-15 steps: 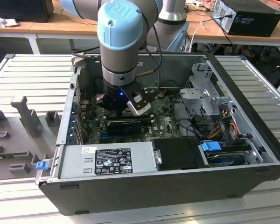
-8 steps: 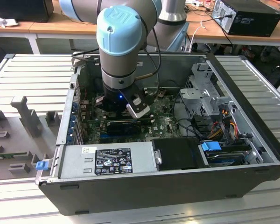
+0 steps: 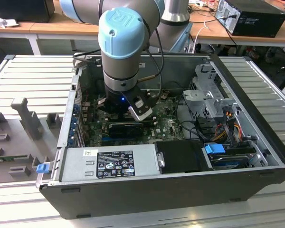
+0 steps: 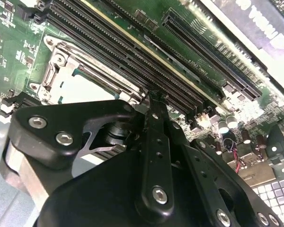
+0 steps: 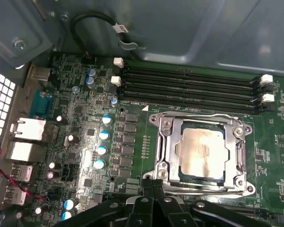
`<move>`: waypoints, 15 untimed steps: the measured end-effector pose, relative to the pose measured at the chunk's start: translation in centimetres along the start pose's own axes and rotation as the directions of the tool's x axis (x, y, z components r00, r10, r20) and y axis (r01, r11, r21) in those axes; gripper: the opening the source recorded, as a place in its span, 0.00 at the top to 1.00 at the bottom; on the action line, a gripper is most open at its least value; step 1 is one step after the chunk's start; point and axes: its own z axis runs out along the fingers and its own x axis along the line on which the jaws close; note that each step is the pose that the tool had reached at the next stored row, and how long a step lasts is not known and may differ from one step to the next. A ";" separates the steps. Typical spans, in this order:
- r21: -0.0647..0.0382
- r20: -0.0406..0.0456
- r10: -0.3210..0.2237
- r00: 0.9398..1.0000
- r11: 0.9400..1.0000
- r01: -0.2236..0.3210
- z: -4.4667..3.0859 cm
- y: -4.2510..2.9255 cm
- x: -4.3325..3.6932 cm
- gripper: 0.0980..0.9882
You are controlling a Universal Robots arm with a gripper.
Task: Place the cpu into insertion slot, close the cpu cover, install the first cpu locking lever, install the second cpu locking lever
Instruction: 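Install the second cpu locking lever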
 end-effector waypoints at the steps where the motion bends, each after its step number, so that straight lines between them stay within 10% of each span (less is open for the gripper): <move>1: -0.003 0.000 0.000 1.000 1.000 0.000 0.06 -0.02 0.01 0.99; 15: -0.047 0.003 -0.009 1.000 0.999 0.009 0.77 -0.06 0.01 0.99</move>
